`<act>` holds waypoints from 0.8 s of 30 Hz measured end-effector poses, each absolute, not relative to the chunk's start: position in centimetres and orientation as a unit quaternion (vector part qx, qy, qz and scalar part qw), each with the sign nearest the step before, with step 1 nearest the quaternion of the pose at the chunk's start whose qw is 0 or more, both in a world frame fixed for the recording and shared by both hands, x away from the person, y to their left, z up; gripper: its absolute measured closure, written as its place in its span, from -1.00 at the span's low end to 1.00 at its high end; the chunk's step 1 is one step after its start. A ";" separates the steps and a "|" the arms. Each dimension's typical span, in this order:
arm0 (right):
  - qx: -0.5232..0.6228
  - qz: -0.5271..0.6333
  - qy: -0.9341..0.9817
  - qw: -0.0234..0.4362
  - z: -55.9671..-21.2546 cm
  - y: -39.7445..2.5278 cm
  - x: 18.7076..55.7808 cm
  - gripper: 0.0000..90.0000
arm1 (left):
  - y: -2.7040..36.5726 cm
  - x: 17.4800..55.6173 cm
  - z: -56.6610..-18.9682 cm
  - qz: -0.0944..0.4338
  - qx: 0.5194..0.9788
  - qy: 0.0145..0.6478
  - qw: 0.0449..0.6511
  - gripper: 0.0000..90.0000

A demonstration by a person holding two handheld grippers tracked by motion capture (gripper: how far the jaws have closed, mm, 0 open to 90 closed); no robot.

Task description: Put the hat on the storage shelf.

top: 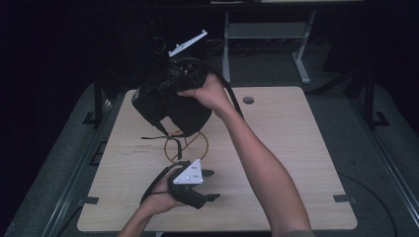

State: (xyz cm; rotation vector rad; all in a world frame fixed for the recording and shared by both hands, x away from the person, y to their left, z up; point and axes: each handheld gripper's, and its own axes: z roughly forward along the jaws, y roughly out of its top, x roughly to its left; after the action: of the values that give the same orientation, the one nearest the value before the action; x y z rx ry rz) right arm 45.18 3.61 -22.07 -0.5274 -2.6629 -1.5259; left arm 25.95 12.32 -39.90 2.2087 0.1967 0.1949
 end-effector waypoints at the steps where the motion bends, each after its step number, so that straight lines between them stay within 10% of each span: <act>1: -0.171 -0.488 -0.856 0.004 -22.4 4.0 45.3 0.55 | 12.3 25.9 -39.9 0.076 0.891 0.081 0.441 -0.31; 24: -0.197 -0.508 -0.838 -0.017 -22.9 -0.9 44.0 -0.12 | 13.5 26.4 -40.2 0.097 0.884 0.113 0.443 -0.34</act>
State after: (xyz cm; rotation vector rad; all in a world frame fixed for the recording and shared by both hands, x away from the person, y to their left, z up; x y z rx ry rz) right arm 43.95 -0.89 -22.86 -0.6264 -2.6632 -1.6132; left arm 26.41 13.51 -40.16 2.1931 0.2805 0.2406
